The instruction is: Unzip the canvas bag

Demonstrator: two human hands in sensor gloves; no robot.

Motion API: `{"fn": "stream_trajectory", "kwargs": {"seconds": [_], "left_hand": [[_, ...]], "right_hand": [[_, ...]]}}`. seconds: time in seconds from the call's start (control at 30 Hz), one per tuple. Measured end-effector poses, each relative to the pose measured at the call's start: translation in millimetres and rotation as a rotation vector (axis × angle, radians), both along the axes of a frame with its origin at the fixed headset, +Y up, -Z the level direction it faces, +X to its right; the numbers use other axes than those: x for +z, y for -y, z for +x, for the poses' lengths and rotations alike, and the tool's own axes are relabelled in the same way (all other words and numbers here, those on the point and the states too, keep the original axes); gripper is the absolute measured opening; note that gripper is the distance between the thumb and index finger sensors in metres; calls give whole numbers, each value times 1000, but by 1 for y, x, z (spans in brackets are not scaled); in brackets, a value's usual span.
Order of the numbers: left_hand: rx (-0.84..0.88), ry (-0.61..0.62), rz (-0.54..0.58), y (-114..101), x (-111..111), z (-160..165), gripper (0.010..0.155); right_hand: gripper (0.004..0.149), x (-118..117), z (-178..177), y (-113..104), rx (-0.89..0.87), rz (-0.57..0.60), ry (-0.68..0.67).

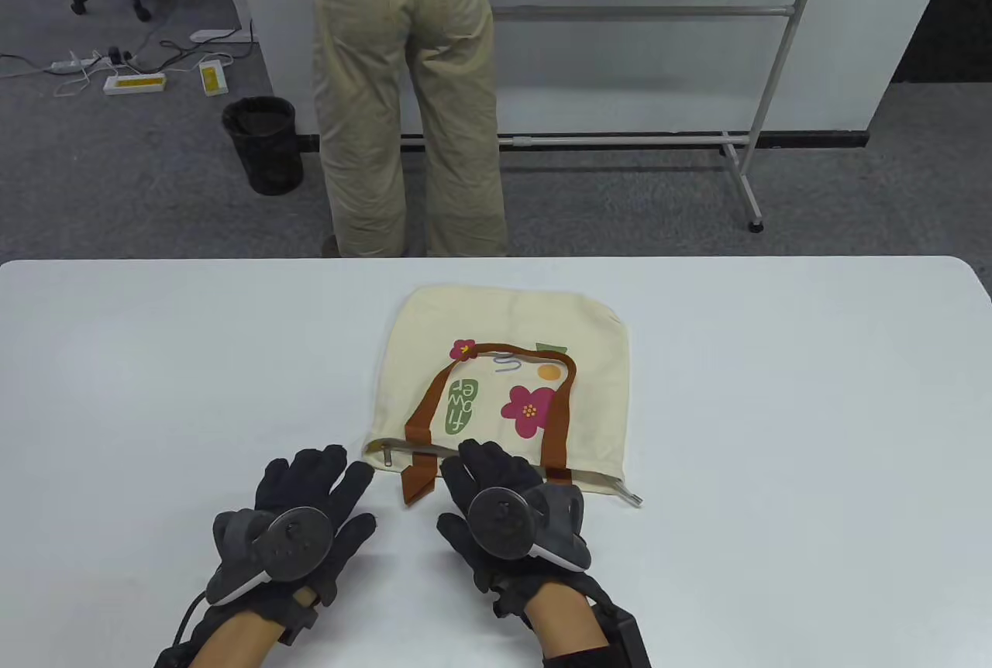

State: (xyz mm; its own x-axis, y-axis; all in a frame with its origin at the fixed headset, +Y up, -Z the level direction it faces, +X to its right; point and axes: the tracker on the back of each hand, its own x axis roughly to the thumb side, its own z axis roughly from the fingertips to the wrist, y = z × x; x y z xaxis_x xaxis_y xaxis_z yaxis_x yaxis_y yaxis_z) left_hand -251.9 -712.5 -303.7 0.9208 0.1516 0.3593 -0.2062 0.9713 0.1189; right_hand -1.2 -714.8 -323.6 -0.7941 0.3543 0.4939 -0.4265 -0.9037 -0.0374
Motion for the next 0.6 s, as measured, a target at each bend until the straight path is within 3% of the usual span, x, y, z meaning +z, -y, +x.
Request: {"fn": "stream_trajectory", "kwargs": {"seconds": [0.2,0.37,0.6], "left_hand": [[8,-1,6,0,0,-1,66],[14,-5,1,0,0,-2,65],[41,-30,-20,0,-1,-9,66]], "right_hand": [[73,2,4,-6,-11,28,41],[80,-2,29,-12,-79,70,168],[86,-14,79,-7,-252,-2,396]]}}
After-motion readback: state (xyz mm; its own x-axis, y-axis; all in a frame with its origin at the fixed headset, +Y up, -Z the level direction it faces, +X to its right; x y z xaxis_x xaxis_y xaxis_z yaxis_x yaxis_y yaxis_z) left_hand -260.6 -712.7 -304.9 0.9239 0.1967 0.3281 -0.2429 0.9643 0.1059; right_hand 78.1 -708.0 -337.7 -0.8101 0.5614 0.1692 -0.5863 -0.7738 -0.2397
